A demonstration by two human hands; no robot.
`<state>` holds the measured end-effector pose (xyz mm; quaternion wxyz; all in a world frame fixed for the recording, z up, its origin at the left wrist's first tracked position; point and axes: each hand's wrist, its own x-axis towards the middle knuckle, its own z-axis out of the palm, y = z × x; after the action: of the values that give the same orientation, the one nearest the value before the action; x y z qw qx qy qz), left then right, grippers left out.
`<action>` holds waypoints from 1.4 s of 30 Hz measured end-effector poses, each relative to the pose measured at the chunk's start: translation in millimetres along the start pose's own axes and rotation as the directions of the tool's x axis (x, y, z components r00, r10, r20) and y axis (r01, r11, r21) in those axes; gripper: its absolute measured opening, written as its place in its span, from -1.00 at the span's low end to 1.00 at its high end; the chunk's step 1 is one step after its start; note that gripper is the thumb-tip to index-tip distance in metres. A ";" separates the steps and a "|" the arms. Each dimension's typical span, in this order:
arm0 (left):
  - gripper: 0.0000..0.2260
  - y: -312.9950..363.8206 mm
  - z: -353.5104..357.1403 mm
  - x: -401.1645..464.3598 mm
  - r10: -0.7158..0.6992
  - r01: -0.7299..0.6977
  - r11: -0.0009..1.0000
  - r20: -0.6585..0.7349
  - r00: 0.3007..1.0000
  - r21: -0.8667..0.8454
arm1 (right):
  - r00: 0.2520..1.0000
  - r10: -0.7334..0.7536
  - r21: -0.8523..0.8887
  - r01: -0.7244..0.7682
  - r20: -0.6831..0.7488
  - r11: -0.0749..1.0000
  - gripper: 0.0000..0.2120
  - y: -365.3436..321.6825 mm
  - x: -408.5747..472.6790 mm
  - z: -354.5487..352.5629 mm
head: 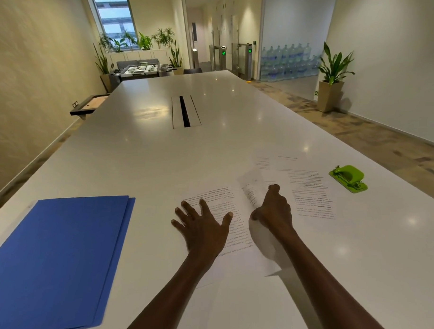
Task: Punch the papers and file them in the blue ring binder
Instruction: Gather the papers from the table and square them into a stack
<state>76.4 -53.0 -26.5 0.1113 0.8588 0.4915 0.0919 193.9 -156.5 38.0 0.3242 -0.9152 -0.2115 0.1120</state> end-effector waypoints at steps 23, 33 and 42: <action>-0.70 -23.8 -140.6 17.3 -0.003 -0.224 0.189 -0.228 0.974 -0.956 | 0.915 -0.392 0.738 0.330 -0.096 0.588 -0.60 -27.4 -9.0 -71.0; -0.61 -19.8 -161.9 5.0 -0.021 -0.368 0.262 -0.387 0.922 -0.892 | 0.886 -0.446 0.792 0.363 -0.130 0.490 -0.54 -39.2 -4.9 -63.4; -0.71 -16.2 -138.2 -7.6 -0.019 -0.321 0.304 -0.342 0.939 -0.897 | 0.885 -0.459 0.733 0.359 -0.072 0.577 -0.64 -34.3 -13.5 -38.1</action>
<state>22.3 -37.6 101.0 0.5082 0.6503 0.2715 0.4951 184.2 -159.5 90.0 0.6636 -0.6259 -0.3746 0.1660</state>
